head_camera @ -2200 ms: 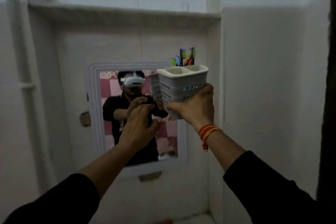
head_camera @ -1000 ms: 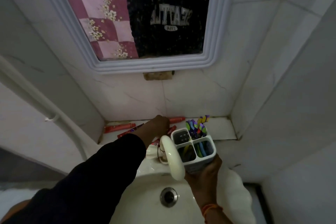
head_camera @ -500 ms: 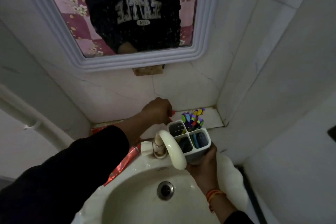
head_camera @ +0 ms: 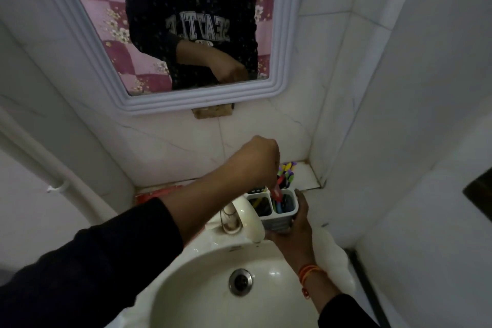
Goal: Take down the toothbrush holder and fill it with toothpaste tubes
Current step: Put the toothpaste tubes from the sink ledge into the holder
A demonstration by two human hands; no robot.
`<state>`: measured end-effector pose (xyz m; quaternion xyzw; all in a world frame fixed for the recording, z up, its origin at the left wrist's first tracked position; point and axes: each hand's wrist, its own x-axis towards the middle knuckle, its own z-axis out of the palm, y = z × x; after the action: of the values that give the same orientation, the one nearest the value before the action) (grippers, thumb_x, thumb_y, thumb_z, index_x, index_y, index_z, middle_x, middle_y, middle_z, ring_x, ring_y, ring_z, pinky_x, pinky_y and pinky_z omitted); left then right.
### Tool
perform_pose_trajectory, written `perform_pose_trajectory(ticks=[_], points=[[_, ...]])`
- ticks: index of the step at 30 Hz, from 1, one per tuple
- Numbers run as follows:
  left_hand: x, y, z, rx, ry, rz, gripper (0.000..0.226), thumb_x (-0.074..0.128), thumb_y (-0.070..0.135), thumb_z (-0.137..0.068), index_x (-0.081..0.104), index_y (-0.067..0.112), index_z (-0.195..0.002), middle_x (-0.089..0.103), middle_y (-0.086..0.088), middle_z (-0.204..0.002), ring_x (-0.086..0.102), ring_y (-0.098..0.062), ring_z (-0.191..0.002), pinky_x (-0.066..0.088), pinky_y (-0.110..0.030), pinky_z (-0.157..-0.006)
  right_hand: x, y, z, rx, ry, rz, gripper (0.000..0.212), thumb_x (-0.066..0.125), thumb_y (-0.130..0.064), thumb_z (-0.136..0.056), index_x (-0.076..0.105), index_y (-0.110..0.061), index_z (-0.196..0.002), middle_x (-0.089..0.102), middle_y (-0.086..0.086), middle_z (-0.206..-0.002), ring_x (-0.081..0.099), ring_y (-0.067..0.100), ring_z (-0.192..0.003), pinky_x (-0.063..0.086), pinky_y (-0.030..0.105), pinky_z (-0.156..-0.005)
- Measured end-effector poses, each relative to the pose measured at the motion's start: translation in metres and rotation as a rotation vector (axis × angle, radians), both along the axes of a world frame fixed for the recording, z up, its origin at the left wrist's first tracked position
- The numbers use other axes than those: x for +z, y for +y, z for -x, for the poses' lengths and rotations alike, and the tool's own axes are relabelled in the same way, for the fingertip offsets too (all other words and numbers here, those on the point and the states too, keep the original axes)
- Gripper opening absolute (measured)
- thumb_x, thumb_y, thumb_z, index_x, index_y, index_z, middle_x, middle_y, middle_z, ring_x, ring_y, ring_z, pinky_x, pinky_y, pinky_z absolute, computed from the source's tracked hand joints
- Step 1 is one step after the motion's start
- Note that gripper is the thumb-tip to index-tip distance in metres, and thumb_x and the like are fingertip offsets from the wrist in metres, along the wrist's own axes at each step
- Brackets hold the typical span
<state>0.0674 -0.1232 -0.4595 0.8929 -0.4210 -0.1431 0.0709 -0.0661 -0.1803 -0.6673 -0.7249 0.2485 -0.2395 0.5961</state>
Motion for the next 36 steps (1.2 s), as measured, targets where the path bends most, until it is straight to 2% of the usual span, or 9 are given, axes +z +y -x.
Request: perform_pose_trajectory(ticks=[3, 5, 10, 13, 17, 22, 27, 31, 36], points=[[-0.018, -0.01, 0.018, -0.041, 0.051, -0.088, 0.019, 0.074, 0.016, -0.084, 0.073, 0.004, -0.098, 0.07, -0.01, -0.091, 0.071, -0.024, -0.085, 0.058, -0.03, -0.071, 0.0, -0.007, 0.001, 0.024, 0.018, -0.032, 0.121, 0.097, -0.005, -0.052, 0.025, -0.053, -0.138, 0.057, -0.026, -0.122, 0.059, -0.015, -0.105, 0.051, 0.004, -0.076], [-0.023, -0.013, 0.019, -0.046, 0.162, -0.094, 0.025, 0.068, 0.016, -0.088, 0.076, 0.005, -0.109, 0.075, -0.01, -0.105, 0.073, -0.027, -0.096, 0.059, -0.029, -0.085, -0.001, -0.009, 0.001, 0.036, 0.044, -0.055, 0.12, 0.098, -0.008, -0.05, 0.028, -0.05, -0.139, 0.061, -0.025, -0.118, 0.063, -0.007, -0.106, 0.055, 0.01, -0.076], [-0.019, -0.008, -0.023, 0.265, 0.582, 0.069, 0.02, 0.074, 0.019, -0.087, 0.079, 0.003, -0.097, 0.081, -0.01, -0.091, 0.08, -0.023, -0.083, 0.064, -0.036, -0.085, 0.007, -0.008, 0.004, 0.106, -0.014, -0.207, 0.102, 0.099, -0.034, -0.05, 0.049, -0.04, -0.137, 0.065, -0.004, -0.129, 0.065, 0.025, -0.115, 0.061, 0.059, -0.077], [-0.045, 0.002, -0.06, 0.273, 0.314, 0.05, 0.021, 0.068, 0.021, -0.091, 0.079, 0.004, -0.096, 0.08, -0.009, -0.089, 0.078, -0.021, -0.082, 0.063, -0.031, -0.082, 0.01, -0.007, 0.005, 0.131, -0.038, -0.233, 0.1, 0.1, -0.031, -0.045, 0.053, -0.042, -0.132, 0.066, -0.009, -0.125, 0.066, 0.021, -0.114, 0.062, 0.057, -0.074], [-0.099, 0.009, -0.091, 0.178, 0.087, -0.189, 0.042, 0.058, 0.041, -0.097, 0.073, 0.003, -0.107, 0.074, -0.013, -0.103, 0.07, -0.028, -0.094, 0.056, -0.032, -0.082, 0.008, -0.009, 0.004, 0.141, -0.045, -0.291, 0.088, 0.088, 0.007, -0.063, 0.055, -0.048, -0.123, 0.067, -0.009, -0.122, 0.069, 0.008, -0.103, 0.064, 0.041, -0.064], [-0.137, 0.02, -0.107, 0.13, -0.002, -0.288, 0.034, 0.064, 0.007, -0.086, 0.062, 0.002, -0.119, 0.064, -0.02, -0.121, 0.064, -0.035, -0.112, 0.051, -0.038, -0.089, 0.01, -0.012, 0.003, 0.132, -0.057, -0.35, 0.089, 0.083, 0.019, -0.063, 0.054, -0.038, -0.125, 0.066, -0.008, -0.12, 0.068, 0.002, -0.101, 0.062, 0.029, -0.06], [-0.152, 0.017, -0.101, 0.152, -0.05, -0.232, 0.041, 0.052, 0.041, -0.1, 0.07, 0.006, -0.11, 0.068, -0.019, -0.114, 0.066, -0.035, -0.108, 0.053, -0.04, -0.091, 0.016, -0.011, 0.001, 0.133, -0.019, -0.375, 0.093, 0.096, -0.017, -0.045, 0.058, -0.046, -0.124, 0.068, -0.011, -0.122, 0.065, 0.021, -0.114, 0.063, 0.055, -0.071], [-0.148, 0.013, -0.101, 0.145, -0.043, -0.175, 0.034, 0.065, 0.03, -0.092, 0.065, 0.005, -0.115, 0.064, -0.018, -0.117, 0.065, -0.035, -0.109, 0.056, -0.042, -0.09, 0.021, -0.012, -0.001, 0.128, -0.013, -0.4, 0.097, 0.101, -0.032, -0.038, 0.058, -0.046, -0.123, 0.067, -0.012, -0.122, 0.064, 0.021, -0.115, 0.062, 0.056, -0.071], [-0.081, 0.004, -0.086, 0.271, 0.133, 0.015, 0.048, 0.088, 0.047, -0.069, 0.075, 0.01, -0.097, 0.071, -0.007, -0.092, 0.069, -0.019, -0.076, 0.054, -0.03, -0.067, 0.026, -0.011, -0.002, 0.115, 0.011, -0.357, 0.107, 0.101, -0.042, -0.034, 0.054, -0.044, -0.13, 0.065, -0.011, -0.126, 0.062, 0.025, -0.12, 0.061, 0.06, -0.074]])
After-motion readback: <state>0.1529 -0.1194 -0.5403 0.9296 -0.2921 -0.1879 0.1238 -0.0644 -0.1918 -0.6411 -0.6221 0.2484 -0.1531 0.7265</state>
